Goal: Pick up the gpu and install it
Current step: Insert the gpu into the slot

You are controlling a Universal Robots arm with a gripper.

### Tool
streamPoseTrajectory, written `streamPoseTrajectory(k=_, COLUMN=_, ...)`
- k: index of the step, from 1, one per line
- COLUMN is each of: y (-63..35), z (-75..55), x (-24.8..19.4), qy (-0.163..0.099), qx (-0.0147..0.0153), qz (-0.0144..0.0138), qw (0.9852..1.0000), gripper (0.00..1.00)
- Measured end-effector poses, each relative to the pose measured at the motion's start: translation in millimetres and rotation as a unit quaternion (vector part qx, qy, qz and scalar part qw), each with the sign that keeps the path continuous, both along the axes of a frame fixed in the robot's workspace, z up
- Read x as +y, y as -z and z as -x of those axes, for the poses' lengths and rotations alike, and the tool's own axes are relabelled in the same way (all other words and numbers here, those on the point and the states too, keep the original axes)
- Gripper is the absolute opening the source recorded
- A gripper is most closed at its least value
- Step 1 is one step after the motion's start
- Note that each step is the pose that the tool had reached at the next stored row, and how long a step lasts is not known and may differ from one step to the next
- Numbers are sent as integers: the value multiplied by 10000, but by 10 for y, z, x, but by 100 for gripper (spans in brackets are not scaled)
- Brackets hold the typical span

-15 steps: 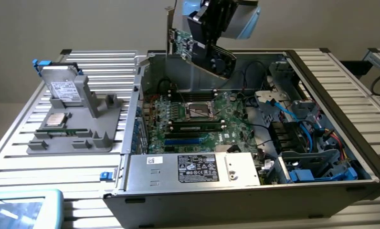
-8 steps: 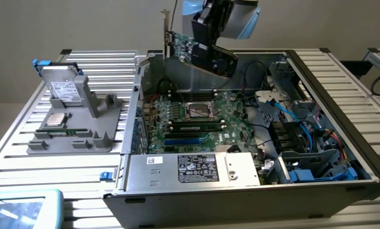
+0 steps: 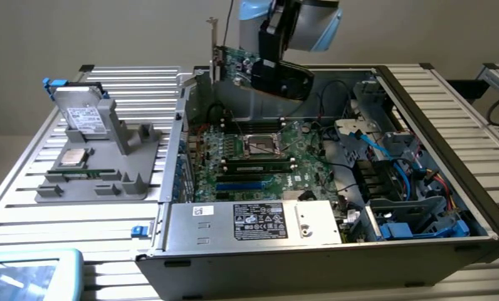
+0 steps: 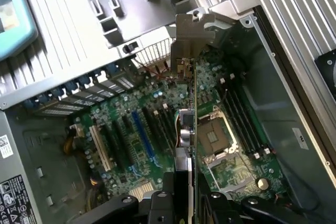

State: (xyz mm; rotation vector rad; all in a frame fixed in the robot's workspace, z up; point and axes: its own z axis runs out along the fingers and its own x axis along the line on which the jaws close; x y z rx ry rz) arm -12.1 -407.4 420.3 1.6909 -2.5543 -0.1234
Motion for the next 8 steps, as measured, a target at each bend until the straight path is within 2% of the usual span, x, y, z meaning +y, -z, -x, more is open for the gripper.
streamPoseTrajectory(k=4, y=6, z=0, x=0, qy=-362, qx=-18, qz=0, qw=9993, gripper=27)
streamPoseTrajectory(k=8, y=13, z=0, x=0, qy=-724, qx=-35, qz=0, qw=9974, gripper=27)
